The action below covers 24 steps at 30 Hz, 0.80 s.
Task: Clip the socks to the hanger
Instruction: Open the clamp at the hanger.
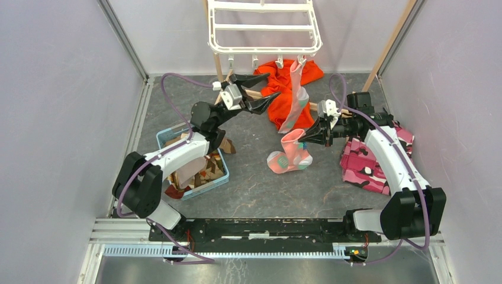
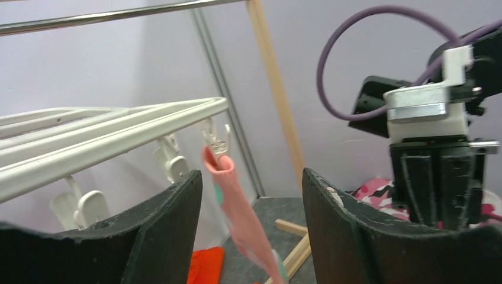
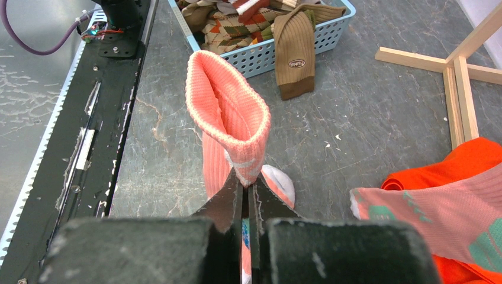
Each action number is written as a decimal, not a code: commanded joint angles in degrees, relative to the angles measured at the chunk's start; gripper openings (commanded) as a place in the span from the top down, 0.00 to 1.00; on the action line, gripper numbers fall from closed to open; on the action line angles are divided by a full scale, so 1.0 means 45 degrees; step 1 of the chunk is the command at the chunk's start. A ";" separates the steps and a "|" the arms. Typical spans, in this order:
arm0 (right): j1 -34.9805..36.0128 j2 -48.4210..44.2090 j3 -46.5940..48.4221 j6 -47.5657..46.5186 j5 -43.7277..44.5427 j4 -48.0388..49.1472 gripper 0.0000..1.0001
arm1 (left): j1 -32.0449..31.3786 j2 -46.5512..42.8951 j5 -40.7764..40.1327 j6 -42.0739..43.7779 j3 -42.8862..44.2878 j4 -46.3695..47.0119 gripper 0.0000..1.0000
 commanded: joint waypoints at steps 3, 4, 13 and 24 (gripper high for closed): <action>-0.0089 0.0047 0.0569 -0.0271 -0.0292 -0.0175 1.00 | 0.0028 0.0327 -0.1251 0.2267 0.1417 -0.2300 0.32; -0.0093 0.0071 0.0559 -0.0262 -0.0292 -0.0186 1.00 | 0.0029 0.0421 -0.1370 0.2307 0.1666 -0.2463 0.32; -0.0099 0.0064 0.0562 -0.0307 -0.0292 -0.0204 1.00 | 0.0039 0.0949 -0.2384 0.2154 0.2180 -0.2692 0.34; -0.0115 0.0076 0.0578 -0.0327 -0.0299 -0.0236 1.00 | 0.0040 0.1670 -0.3348 0.1157 0.2039 -0.0573 0.34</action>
